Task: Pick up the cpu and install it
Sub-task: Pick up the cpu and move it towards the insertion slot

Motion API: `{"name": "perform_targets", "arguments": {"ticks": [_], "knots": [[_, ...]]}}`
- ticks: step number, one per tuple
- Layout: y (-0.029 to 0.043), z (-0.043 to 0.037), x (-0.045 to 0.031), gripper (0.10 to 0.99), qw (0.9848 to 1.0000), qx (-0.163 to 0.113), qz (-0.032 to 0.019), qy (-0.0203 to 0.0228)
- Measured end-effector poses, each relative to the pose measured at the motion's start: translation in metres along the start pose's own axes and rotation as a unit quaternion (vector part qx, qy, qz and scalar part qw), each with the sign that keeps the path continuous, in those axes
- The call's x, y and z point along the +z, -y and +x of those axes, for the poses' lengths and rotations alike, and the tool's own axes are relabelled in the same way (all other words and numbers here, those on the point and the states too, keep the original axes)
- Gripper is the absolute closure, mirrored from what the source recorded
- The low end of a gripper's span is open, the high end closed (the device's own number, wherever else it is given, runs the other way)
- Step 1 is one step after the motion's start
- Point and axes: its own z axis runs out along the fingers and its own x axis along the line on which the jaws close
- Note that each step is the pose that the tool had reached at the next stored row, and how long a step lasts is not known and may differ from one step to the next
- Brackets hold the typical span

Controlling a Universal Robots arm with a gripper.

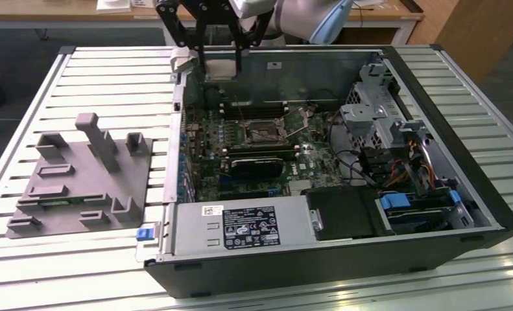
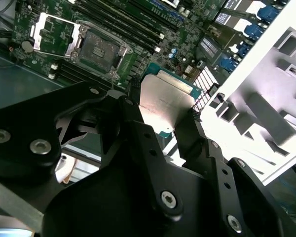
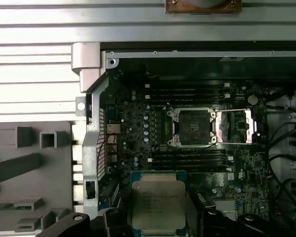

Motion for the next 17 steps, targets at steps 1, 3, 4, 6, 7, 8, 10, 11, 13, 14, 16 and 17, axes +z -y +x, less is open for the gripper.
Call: {"name": "perform_targets", "arguments": {"ticks": [1,3,4,6,7,8,10,11,13,14,16,17], "knots": [[-0.0005,-0.0010,0.0001,0.557,1.0000,0.000,0.0000,0.0000],[-0.0013,-0.0031,0.0003,0.557,1.0000,0.000,0.0000,0.0001],[-0.0018,-0.0041,0.0004,0.557,1.0000,0.000,0.0000,0.0001],[-0.0028,-0.0062,0.0006,0.557,1.0000,0.000,-0.0001,0.0002],[-0.0033,-0.0072,0.0007,0.557,1.0000,0.000,0.0000,0.0002],[-0.0038,-0.0081,0.0008,0.557,1.0000,0.000,0.0000,0.0002],[-0.0047,-0.0100,0.0010,0.557,1.0000,0.000,0.0000,0.0003],[-0.0052,-0.0110,0.0011,0.557,1.0000,0.000,-0.0001,0.0003],[-0.0063,-0.0130,0.0013,0.557,1.0000,0.000,-0.0001,0.0004],[-0.0071,-0.0141,0.0014,0.557,1.0000,0.000,-0.0001,0.0005],[-0.0086,-0.0163,0.0016,0.557,1.0000,0.000,0.0000,0.0005],[-0.0093,-0.0173,0.0018,0.557,1.0000,0.000,0.0000,0.0005]]}}
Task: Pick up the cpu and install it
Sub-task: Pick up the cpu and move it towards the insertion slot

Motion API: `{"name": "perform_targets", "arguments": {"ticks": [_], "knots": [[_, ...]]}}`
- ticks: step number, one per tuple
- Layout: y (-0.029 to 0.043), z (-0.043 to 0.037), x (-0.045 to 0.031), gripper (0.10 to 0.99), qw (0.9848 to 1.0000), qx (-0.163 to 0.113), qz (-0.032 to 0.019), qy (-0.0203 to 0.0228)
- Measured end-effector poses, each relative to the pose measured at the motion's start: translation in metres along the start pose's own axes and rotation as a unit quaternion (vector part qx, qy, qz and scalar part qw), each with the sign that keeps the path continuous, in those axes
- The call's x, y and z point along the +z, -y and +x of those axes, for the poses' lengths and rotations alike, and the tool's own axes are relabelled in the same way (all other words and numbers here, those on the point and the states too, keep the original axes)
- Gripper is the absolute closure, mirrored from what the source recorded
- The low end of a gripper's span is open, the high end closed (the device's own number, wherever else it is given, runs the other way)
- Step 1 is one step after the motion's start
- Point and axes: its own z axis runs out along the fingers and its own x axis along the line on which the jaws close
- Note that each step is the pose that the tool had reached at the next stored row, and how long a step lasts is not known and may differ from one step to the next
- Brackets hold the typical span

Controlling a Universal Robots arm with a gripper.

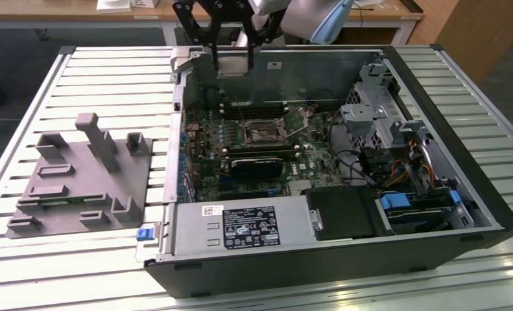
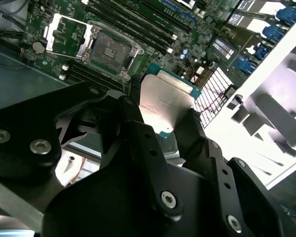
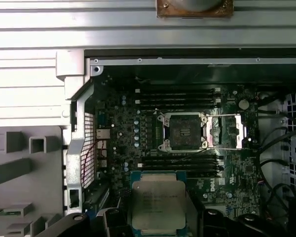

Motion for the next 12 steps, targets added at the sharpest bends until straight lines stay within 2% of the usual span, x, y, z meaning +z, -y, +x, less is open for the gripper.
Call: {"name": "perform_targets", "arguments": {"ticks": [12], "knots": [[-0.0112,-0.0119,0.0018,0.557,1.0000,0.000,-0.0001,0.0007]]}}
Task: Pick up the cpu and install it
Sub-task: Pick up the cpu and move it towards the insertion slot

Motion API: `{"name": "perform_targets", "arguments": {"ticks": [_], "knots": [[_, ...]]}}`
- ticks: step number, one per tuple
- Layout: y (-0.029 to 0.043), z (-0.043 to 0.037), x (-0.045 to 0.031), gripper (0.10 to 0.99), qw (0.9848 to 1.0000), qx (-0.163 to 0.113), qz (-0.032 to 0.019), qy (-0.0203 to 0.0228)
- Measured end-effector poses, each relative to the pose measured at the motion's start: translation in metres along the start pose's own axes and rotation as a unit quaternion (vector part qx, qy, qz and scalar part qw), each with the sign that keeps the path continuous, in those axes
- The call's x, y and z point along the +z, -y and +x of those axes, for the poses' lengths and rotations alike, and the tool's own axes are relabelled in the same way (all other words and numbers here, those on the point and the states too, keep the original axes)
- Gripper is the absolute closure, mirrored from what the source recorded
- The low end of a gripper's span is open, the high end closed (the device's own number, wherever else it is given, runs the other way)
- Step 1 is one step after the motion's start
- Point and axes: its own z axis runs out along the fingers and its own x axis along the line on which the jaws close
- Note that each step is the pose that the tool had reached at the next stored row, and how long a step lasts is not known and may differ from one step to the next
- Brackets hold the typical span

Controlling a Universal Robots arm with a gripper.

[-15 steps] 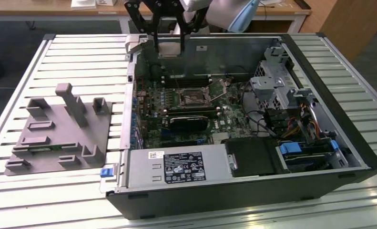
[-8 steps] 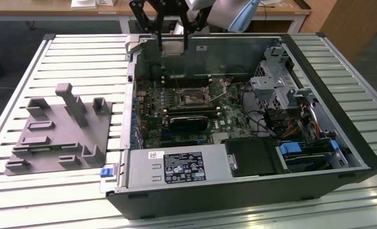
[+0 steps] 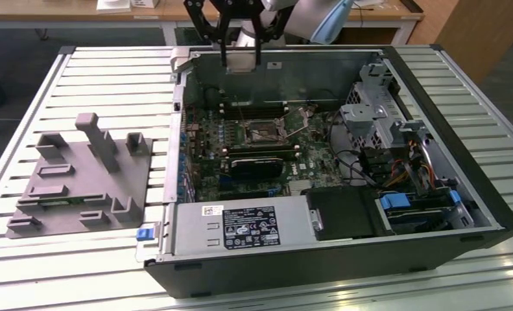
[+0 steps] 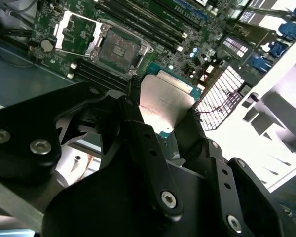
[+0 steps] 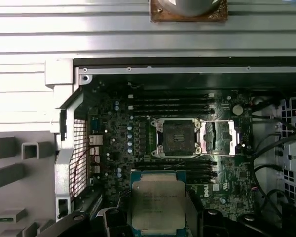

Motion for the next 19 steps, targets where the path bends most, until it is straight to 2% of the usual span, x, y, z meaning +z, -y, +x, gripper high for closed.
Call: {"name": "perform_targets", "arguments": {"ticks": [11,19], "knots": [[-0.0220,-0.0240,0.0032,0.557,1.0000,0.000,0.0000,0.0002],[-0.0319,-0.0459,0.0054,0.557,1.0000,0.000,0.0000,0.0008]]}}
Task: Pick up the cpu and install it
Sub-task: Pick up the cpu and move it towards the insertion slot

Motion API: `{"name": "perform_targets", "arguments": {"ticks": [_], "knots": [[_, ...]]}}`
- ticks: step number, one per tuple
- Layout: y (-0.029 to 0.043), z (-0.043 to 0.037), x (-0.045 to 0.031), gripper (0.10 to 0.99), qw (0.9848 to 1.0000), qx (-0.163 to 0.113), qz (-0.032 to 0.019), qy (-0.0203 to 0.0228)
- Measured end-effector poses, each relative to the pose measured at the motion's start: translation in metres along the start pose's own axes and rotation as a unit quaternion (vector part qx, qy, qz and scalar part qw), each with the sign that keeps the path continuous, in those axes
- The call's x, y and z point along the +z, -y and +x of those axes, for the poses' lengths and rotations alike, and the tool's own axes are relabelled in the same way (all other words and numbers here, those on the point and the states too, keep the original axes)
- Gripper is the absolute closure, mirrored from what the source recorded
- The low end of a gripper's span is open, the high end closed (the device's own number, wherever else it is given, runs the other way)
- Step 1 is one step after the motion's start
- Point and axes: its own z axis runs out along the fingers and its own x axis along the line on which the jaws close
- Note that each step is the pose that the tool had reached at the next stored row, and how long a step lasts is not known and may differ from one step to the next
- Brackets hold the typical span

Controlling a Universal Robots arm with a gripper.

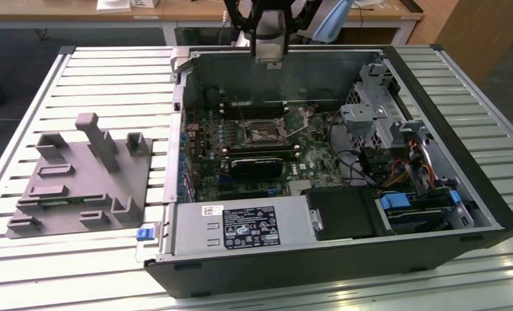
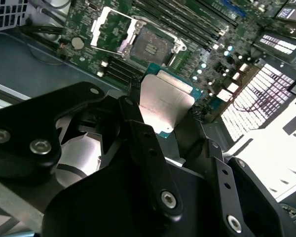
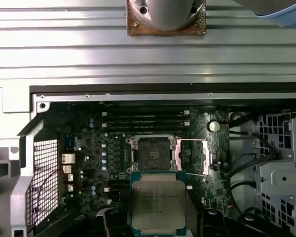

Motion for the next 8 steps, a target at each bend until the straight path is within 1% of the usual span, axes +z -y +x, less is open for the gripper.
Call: {"name": "perform_targets", "arguments": {"ticks": [4,8], "knots": [[-0.0023,-0.0084,0.0014,0.557,1.0000,0.000,0.0000,0.0006],[-0.0024,-0.0118,0.0020,0.557,1.0000,0.000,0.0004,0.0007]]}}
